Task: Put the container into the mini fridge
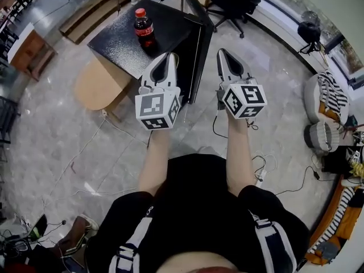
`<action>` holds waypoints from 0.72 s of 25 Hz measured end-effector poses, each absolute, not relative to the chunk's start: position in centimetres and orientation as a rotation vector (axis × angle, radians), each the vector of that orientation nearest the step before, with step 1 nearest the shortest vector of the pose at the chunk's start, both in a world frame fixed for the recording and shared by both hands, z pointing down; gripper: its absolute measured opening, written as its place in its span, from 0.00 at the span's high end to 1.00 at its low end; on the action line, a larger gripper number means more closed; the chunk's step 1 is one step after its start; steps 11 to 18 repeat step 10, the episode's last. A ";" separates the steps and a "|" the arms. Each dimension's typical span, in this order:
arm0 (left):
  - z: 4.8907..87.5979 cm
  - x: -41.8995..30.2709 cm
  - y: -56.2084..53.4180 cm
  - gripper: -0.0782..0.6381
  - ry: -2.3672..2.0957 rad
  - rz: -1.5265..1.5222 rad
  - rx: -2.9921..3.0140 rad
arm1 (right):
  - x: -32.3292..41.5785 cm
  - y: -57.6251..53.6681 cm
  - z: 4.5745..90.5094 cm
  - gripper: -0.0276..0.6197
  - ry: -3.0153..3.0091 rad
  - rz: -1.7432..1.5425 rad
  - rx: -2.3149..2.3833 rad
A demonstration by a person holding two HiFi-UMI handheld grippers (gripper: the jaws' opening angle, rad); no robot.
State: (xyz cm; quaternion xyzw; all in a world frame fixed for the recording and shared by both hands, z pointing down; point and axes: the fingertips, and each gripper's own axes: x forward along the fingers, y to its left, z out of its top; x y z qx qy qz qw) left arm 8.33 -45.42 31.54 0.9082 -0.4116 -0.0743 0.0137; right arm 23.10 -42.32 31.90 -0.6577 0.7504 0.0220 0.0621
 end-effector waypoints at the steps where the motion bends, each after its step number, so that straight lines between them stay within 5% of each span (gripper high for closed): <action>1: 31.6 8.2 -45.5 0.88 -1.284 -0.236 2.824 | 22.9 -42.4 31.8 0.94 2.274 0.070 -1.982; 18: 32.0 9.1 -45.0 0.88 -1.269 -0.227 2.824 | 23.7 -42.0 31.5 0.94 2.281 0.087 -1.979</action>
